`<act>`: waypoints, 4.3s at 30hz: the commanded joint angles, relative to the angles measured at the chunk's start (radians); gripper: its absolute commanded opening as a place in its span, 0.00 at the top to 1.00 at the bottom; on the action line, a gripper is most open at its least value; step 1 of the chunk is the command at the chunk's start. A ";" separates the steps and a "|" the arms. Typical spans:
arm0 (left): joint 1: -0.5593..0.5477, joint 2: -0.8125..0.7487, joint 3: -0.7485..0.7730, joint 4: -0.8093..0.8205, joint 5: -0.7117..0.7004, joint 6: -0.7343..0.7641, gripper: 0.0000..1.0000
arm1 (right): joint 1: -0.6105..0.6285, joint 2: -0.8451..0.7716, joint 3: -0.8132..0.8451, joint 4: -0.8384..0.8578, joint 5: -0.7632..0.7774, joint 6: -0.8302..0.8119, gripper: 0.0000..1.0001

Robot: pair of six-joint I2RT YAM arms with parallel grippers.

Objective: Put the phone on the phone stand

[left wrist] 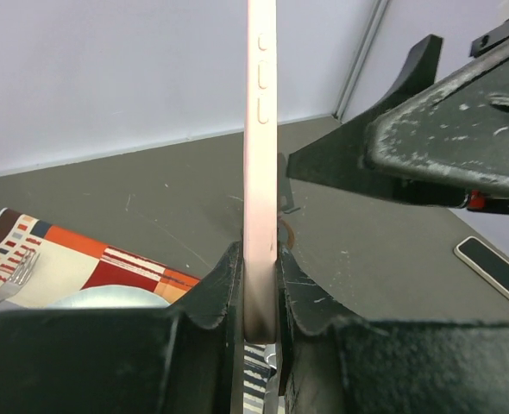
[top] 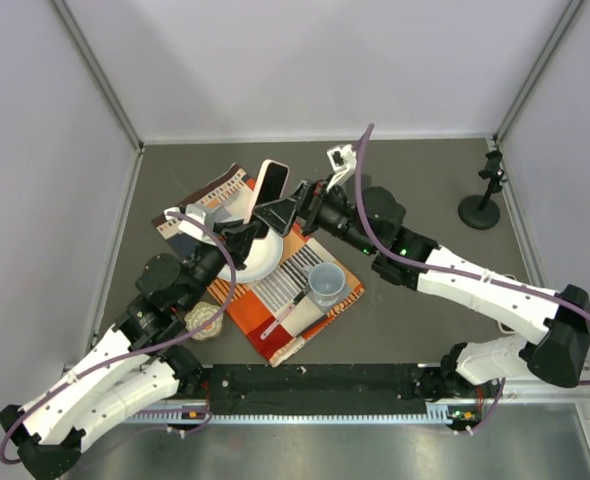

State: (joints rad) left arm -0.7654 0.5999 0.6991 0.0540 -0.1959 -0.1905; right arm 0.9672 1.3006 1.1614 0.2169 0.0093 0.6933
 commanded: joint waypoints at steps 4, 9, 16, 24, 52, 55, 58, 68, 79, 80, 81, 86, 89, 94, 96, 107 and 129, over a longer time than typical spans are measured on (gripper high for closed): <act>0.001 -0.008 0.016 0.153 0.050 0.016 1.00 | 0.011 0.058 0.084 0.108 -0.012 0.081 0.01; 0.000 -0.015 0.014 0.152 0.041 0.020 1.00 | 0.019 0.071 0.155 -0.109 0.156 0.049 0.02; 0.000 -0.009 0.017 0.150 0.056 0.022 1.00 | 0.024 0.075 0.176 -0.165 0.198 0.000 0.01; 0.002 -0.011 0.017 0.150 0.065 0.022 1.00 | 0.001 0.080 0.216 -0.183 0.204 0.024 0.01; 0.001 0.044 0.115 -0.023 0.029 0.056 0.17 | -0.105 0.042 0.115 -0.119 0.496 -0.433 1.00; 0.002 0.055 0.129 -0.049 -0.037 0.056 0.16 | -0.113 0.101 0.074 -0.035 0.647 -0.688 1.00; 0.000 0.070 0.143 -0.089 -0.053 0.060 0.16 | -0.168 0.160 0.034 0.071 0.666 -0.828 1.00; 0.002 0.098 0.155 -0.098 -0.010 0.065 0.17 | -0.301 0.298 0.067 0.130 0.646 -0.813 1.00; 0.000 0.104 0.160 -0.102 0.004 0.071 0.17 | -0.346 0.402 0.080 0.205 0.659 -0.753 1.00; 0.001 0.104 0.160 -0.103 0.006 0.071 0.17 | -0.347 0.413 0.078 0.208 0.670 -0.750 1.00; 0.002 0.106 0.160 -0.102 0.006 0.071 0.17 | -0.348 0.417 0.078 0.210 0.679 -0.744 1.00; 0.002 0.109 0.162 -0.105 0.009 0.071 0.18 | -0.351 0.445 0.067 0.252 0.708 -0.738 1.00; 0.000 0.112 0.162 -0.105 0.013 0.072 0.18 | -0.355 0.451 0.061 0.269 0.718 -0.735 1.00; 0.002 0.113 0.162 -0.105 0.018 0.074 0.18 | -0.355 0.460 0.047 0.298 0.735 -0.735 1.00; 0.002 0.112 0.162 -0.105 0.018 0.074 0.18 | -0.358 0.468 0.044 0.305 0.736 -0.744 1.00; 0.000 0.116 0.163 -0.103 0.024 0.076 0.19 | -0.360 0.463 0.014 0.254 0.725 -0.664 0.96; 0.002 0.113 0.163 -0.105 0.038 0.077 0.20 | -0.354 0.468 -0.035 0.291 0.686 -0.759 0.64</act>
State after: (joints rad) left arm -0.7620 0.7120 0.8196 -0.0834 -0.1719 -0.1272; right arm 0.6186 1.7763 1.1316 0.4332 0.7128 -0.0074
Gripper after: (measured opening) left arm 0.797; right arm 0.685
